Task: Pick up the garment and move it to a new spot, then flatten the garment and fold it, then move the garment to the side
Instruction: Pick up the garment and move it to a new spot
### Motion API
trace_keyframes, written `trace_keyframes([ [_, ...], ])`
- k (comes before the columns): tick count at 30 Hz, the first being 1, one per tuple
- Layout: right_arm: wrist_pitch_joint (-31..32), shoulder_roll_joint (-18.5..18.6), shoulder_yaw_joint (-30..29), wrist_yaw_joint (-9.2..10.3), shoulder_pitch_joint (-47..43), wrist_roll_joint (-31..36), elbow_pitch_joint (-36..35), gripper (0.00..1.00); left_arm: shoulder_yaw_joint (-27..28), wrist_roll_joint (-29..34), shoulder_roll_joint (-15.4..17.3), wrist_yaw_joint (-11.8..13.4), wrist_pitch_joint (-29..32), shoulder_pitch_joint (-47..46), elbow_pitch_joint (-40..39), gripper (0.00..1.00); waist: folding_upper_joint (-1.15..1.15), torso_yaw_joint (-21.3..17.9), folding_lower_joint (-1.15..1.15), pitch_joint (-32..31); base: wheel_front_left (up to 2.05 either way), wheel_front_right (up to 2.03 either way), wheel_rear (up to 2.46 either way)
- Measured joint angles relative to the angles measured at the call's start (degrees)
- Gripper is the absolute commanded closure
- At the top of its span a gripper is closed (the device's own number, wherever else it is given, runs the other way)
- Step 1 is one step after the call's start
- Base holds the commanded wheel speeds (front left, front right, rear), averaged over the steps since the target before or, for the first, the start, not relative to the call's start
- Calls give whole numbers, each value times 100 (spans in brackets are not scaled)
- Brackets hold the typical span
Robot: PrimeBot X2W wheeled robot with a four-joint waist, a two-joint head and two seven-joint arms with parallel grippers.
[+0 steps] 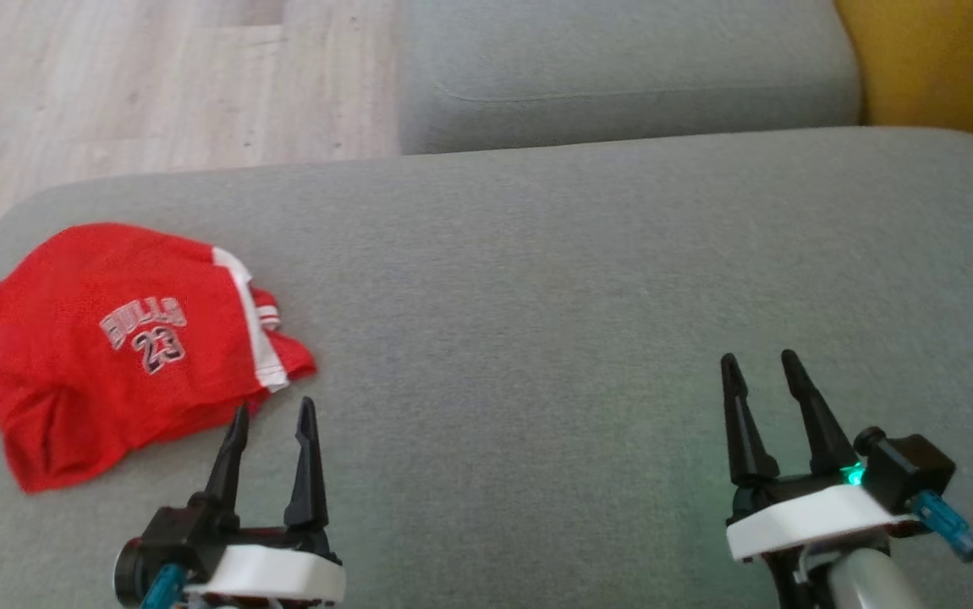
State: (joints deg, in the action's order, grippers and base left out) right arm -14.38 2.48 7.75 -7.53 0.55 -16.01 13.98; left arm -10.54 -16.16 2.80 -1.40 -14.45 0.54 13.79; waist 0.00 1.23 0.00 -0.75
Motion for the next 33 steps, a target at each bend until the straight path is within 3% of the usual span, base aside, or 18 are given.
trace_keyframes([
  [25,0,3,845,0,-192,-383,-20,0,597,268,1,-16,-1,232,55,0,0,1867,0,-281,0,0,0],
  [33,0,3,1107,0,-251,-516,132,0,711,268,3,-60,0,300,5,0,0,2153,0,-357,0,0,0],
])
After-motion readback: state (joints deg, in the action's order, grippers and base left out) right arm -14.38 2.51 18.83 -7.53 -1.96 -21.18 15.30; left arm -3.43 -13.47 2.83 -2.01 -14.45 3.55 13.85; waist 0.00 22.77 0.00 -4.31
